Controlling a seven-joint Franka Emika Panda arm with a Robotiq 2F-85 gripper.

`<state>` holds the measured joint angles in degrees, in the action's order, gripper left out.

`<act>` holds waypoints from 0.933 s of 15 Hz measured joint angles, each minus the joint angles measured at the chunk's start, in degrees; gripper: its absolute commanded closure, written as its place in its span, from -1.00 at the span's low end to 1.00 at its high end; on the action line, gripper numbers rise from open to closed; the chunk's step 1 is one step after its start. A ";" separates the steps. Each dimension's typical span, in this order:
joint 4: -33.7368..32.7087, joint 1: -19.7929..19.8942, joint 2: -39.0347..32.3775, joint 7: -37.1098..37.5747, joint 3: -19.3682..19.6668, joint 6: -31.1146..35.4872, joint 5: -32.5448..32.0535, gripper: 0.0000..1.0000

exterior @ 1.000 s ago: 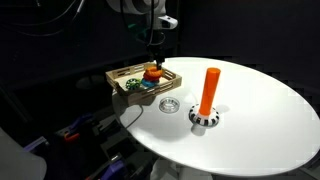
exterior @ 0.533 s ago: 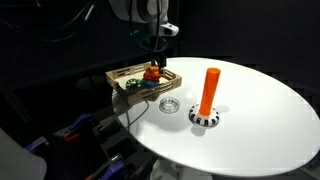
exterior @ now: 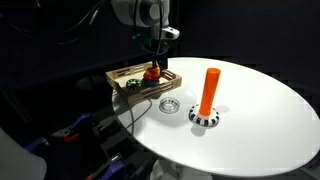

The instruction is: Put the orange ring on the clear ring

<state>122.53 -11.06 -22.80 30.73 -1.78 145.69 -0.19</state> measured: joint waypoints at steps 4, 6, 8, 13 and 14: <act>-0.26 -0.75 -0.36 0.04 1.11 -0.26 -0.02 -0.94; -0.46 -0.84 -0.79 0.06 1.27 -0.41 -0.02 -0.67; -0.74 -0.97 -1.36 0.10 1.38 -0.50 -0.02 -0.47; -1.55 -1.23 -2.39 0.26 1.50 -0.53 -0.02 0.37; -1.70 -1.33 -2.46 0.33 1.56 -0.53 -0.02 0.55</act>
<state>120.83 -12.39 -25.26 31.06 -0.23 145.15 -0.20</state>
